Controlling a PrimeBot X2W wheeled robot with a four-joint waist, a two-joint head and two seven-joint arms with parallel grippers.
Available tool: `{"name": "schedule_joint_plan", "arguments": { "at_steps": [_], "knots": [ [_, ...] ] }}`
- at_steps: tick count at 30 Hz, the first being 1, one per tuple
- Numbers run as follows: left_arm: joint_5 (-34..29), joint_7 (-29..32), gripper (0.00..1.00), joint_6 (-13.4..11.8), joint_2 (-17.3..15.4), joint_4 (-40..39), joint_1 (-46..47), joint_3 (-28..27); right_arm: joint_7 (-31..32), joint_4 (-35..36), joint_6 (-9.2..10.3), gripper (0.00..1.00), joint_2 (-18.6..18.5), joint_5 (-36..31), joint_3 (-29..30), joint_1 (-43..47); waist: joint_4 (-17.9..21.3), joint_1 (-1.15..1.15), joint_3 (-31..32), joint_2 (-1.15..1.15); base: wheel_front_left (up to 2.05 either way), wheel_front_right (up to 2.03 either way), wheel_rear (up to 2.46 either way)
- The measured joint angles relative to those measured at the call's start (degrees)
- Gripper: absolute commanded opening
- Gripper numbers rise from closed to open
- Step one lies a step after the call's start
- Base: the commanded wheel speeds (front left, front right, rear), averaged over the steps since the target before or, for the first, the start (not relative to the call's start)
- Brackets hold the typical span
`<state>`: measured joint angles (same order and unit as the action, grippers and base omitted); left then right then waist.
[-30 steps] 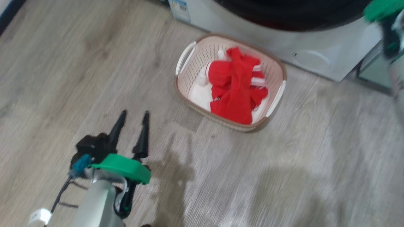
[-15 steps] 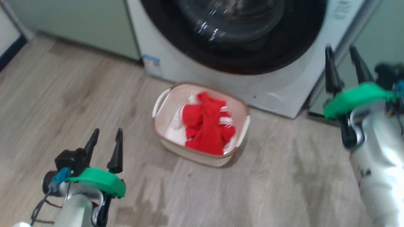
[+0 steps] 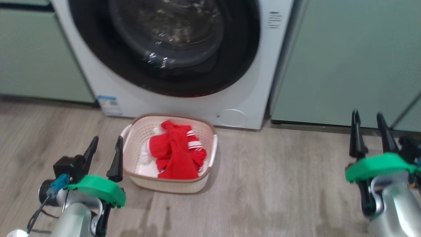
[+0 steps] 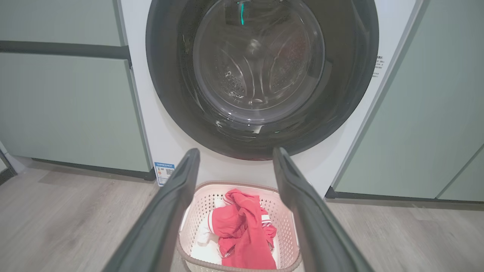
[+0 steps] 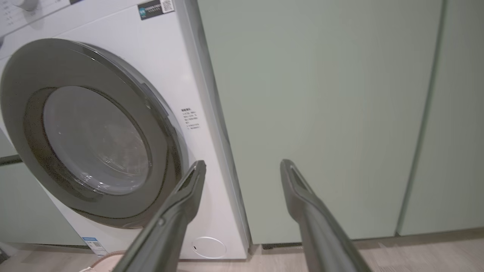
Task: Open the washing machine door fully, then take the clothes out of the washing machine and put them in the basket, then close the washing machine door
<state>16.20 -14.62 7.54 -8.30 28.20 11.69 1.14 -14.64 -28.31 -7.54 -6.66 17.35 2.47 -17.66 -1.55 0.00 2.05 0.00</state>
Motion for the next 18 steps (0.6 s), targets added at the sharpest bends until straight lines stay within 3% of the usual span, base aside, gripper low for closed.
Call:
{"name": "schedule_joint_plan", "arguments": {
  "at_steps": [6,18],
  "knots": [
    [0.6,0.0,1.00,0.0,-0.1,0.5,-0.7,0.2,0.0,4.0,0.00,1.00,1.1,-2.3,2.1,5.9,3.7,0.00,0.9,0.00,0.00,0.00,0.00],
    [1.3,0.0,1.00,0.0,-0.1,2.3,-1.0,-0.1,0.0,4.5,0.00,1.00,2.0,-3.7,4.5,8.8,5.6,0.00,0.8,0.00,0.00,0.00,0.00]
  ]
}}
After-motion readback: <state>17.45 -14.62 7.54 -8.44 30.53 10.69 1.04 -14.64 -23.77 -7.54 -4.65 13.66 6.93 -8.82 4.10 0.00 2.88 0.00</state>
